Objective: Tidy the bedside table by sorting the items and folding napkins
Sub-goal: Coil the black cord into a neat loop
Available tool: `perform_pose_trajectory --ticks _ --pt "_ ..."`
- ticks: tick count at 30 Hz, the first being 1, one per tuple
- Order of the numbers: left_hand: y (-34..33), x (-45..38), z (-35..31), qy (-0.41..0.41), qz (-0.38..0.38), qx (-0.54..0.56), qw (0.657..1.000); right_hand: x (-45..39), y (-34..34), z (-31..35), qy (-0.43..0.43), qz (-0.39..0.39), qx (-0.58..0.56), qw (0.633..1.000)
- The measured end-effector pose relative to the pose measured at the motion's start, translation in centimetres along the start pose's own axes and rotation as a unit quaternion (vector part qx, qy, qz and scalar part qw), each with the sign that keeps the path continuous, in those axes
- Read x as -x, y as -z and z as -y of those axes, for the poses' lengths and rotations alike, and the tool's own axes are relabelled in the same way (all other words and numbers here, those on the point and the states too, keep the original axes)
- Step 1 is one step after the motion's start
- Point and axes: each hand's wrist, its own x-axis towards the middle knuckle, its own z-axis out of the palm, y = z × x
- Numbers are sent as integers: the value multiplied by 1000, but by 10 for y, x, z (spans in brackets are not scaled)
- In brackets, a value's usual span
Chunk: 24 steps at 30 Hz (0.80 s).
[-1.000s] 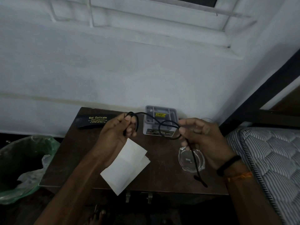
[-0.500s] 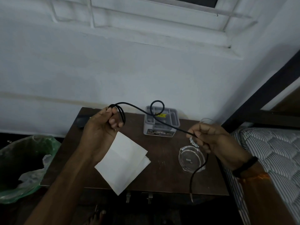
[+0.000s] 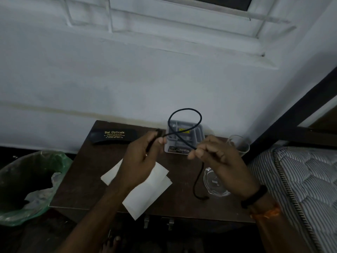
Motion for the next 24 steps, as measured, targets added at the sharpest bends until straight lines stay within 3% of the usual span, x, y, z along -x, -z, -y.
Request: perform_pose_trajectory --ticks 3,6,10,14,17,20,24 --pt "-9 8 -5 -94 18 -167 981 -5 -7 7 21 -68 4 997" --pt "-14 10 -7 -201 20 -292 935 -7 -7 13 12 -168 -11 986" --pt "-12 8 -9 -251 25 -322 913 -4 9 10 42 -286 195 937" --pt "-4 8 -12 -277 53 -290 915 -1 25 -6 -38 -372 279 885" --pt "0 10 -20 -246 66 -166 953 1 34 -15 -73 -353 317 877" --pt "4 8 -29 -107 115 82 984 -3 30 -22 -81 -250 384 885" --pt "11 6 -37 22 126 382 916 -8 15 -27 -81 -101 418 899"
